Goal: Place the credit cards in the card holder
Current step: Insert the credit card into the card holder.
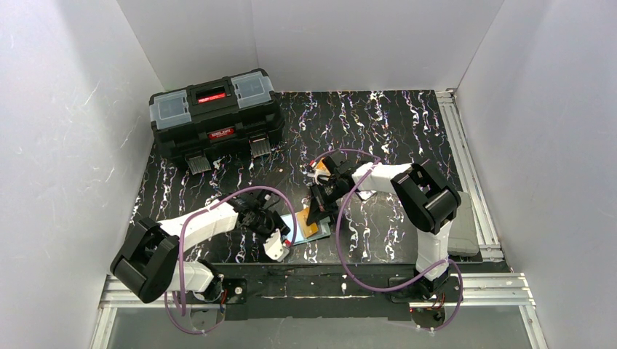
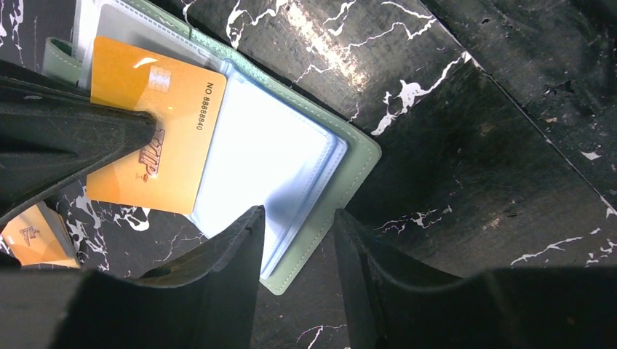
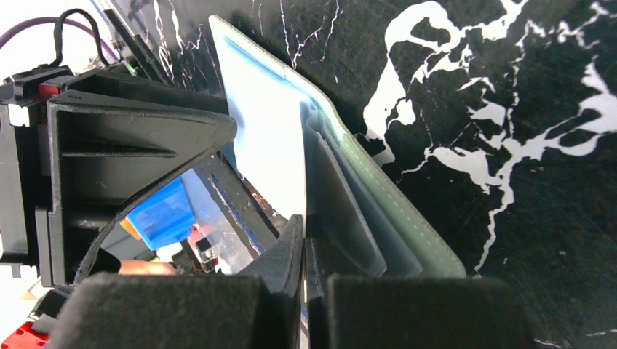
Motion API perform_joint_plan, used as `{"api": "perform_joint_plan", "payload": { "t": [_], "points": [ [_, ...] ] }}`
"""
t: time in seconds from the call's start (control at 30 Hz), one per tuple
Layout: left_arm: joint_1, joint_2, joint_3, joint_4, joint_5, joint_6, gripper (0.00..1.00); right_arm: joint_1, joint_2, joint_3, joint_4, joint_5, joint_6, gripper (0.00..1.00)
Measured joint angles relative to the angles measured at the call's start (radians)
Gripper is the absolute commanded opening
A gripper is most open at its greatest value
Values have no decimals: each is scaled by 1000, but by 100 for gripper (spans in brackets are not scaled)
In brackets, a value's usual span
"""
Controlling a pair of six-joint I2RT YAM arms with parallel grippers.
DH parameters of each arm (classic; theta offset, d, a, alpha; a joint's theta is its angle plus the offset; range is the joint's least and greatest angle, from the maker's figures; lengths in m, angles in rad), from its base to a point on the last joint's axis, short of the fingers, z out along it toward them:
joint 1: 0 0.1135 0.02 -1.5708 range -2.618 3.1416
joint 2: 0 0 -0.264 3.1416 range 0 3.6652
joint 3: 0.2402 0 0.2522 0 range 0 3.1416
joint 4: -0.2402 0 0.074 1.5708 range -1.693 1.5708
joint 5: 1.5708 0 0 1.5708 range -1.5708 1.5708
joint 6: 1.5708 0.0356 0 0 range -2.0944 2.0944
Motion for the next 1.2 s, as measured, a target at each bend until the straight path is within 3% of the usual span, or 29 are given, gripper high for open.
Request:
{"api": "perform_joint_plan", "payload": {
  "t": [0.47, 1.2],
  "points": [
    [-7, 0, 0, -14, -11, 11, 32, -4, -16, -107, 149, -24, 97, 1],
    [-28, 11, 6, -19, -19, 11, 27, -20, -85, -165, 247, 105, 208, 1]
  ]
}}
